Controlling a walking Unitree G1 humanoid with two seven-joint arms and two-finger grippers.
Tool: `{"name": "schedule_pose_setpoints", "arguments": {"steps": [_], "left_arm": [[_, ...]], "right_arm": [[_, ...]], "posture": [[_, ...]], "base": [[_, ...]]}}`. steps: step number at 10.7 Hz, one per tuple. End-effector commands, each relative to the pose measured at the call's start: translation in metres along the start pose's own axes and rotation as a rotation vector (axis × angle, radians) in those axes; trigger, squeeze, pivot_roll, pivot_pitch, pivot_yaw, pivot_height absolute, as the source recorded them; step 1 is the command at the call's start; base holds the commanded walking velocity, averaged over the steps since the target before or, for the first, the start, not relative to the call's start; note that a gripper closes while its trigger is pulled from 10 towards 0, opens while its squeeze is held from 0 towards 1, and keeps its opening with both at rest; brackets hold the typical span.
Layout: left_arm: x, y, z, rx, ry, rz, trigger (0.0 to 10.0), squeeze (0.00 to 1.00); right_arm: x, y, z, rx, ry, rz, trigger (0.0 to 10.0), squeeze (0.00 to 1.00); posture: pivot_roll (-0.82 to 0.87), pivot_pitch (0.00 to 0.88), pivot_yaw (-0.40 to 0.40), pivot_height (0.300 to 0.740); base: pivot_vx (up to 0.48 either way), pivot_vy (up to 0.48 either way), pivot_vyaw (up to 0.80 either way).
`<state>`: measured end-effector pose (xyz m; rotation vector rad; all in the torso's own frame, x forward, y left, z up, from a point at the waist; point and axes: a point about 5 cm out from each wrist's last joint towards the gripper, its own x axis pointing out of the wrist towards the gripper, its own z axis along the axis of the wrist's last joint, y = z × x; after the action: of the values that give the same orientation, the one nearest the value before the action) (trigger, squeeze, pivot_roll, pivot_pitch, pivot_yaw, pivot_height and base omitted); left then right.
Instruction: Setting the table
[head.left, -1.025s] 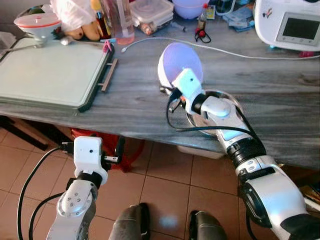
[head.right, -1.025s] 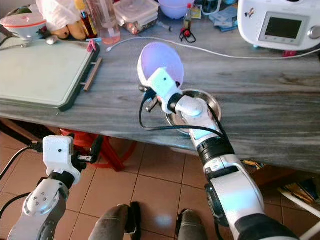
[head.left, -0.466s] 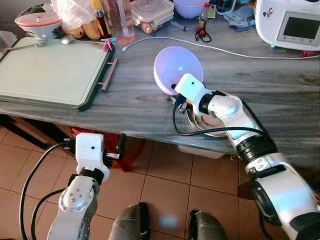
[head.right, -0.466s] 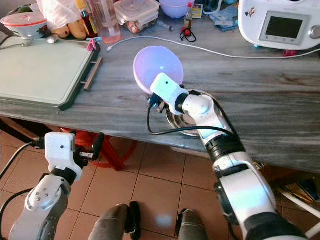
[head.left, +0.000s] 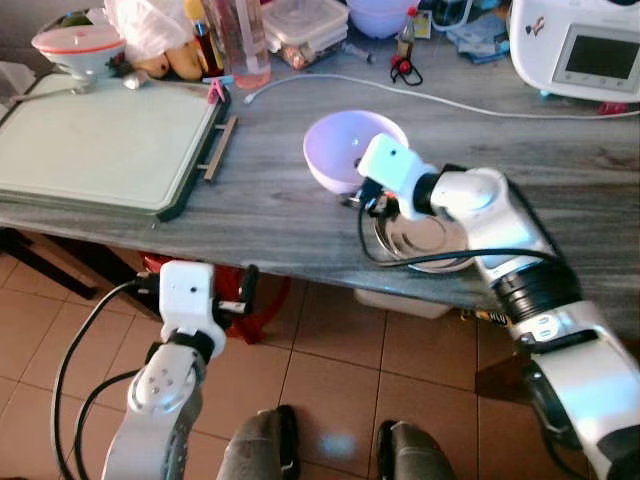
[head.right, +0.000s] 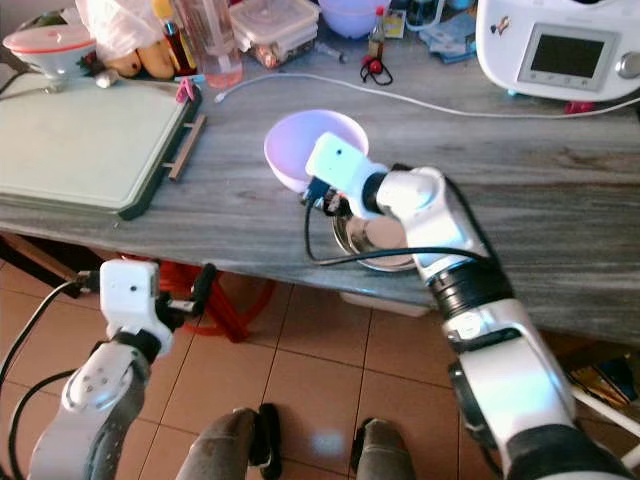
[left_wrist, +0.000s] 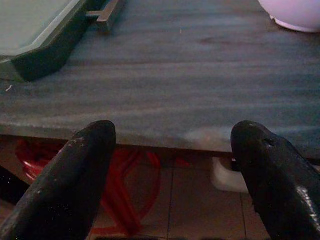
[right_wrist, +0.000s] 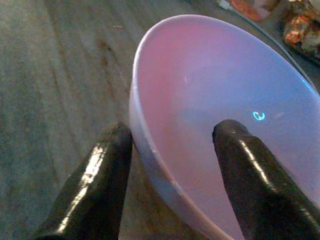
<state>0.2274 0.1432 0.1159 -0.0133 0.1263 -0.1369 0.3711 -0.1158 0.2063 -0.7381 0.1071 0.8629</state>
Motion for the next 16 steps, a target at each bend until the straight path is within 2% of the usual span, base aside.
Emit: {"name": "schedule_pose_setpoints", "arguments": {"steps": [1, 3, 6, 7, 8, 9, 10, 11, 12, 13, 16], "left_arm": [[0.001, 0.0, -0.006, -0.006, 0.021, -0.008, 10.0, 0.0], [0.003, 0.0, -0.009, -0.029, 0.027, -0.005, 10.0, 0.0], [0.003, 0.0, -0.008, -0.062, -0.001, 0.0, 10.0, 0.0], [0.004, 0.0, -0.008, -0.068, -0.004, 0.002, 10.0, 0.0], [0.005, -0.001, -0.007, -0.073, -0.016, -0.009, 10.0, 0.0], [0.005, -0.001, -0.007, -0.077, -0.022, -0.007, 10.0, 0.0], [0.006, 0.0, -0.007, -0.078, -0.023, -0.003, 10.0, 0.0], [0.008, -0.001, -0.006, -0.08, -0.03, -0.003, 10.0, 0.0], [0.01, -0.002, -0.005, -0.081, -0.036, -0.004, 10.0, 0.0], [0.012, -0.002, -0.005, -0.08, -0.041, -0.004, 10.0, 0.0], [0.013, 0.0, -0.006, -0.081, -0.046, 0.002, 10.0, 0.0]], "right_arm": [[-0.005, 0.002, 0.003, -0.02, 0.007, 0.024, 10.0, 1.0], [-0.01, 0.003, 0.006, 0.002, -0.024, -0.01, 10.0, 1.0], [-0.021, 0.014, 0.016, 0.149, -0.17, -0.079, 10.0, 1.0], [-0.026, 0.018, 0.017, 0.247, -0.232, -0.146, 10.0, 0.68], [-0.032, 0.022, 0.017, 0.293, -0.275, -0.227, 10.0, 0.0], [-0.039, 0.031, 0.017, 0.338, -0.317, -0.321, 10.0, 0.0], [-0.048, 0.043, 0.014, 0.425, -0.356, -0.441, 10.0, 0.0], [-0.055, 0.064, -0.004, 0.495, -0.332, -0.547, 10.0, 0.0], [-0.06, 0.074, -0.018, 0.538, -0.296, -0.62, 10.0, 0.0], [-0.065, 0.086, -0.028, 0.512, -0.257, -0.667, 10.0, 0.0], [-0.072, 0.094, -0.045, 0.586, -0.197, -0.753, 10.0, 0.0]], "posture": [[0.04, 0.16, 0.068, 0.74], [0.03, 0.146, 0.06, 0.74], [0.02, 0.119, 0.052, 0.74], [0.02, 0.112, 0.049, 0.74], [0.01, 0.11, 0.046, 0.74], [0.0, 0.106, 0.045, 0.74], [0.0, 0.103, 0.044, 0.74], [-0.01, 0.099, 0.042, 0.74], [-0.01, 0.095, 0.042, 0.74], [-0.02, 0.089, 0.042, 0.74], [-0.03, 0.076, 0.039, 0.74]], "base": [[0.0, 0.0, 0.0], [0.0, 0.0, 0.0], [0.0, 0.0, 0.0], [0.0, 0.0, 0.0], [0.0, 0.0, 0.0], [0.0, 0.0, 0.0], [0.0, 0.0, 0.0], [-0.244, 0.0, 0.0], [-0.244, 0.0, 0.0], [-0.259, 0.0, 0.0], [-0.341, 0.0, -0.16]]}}
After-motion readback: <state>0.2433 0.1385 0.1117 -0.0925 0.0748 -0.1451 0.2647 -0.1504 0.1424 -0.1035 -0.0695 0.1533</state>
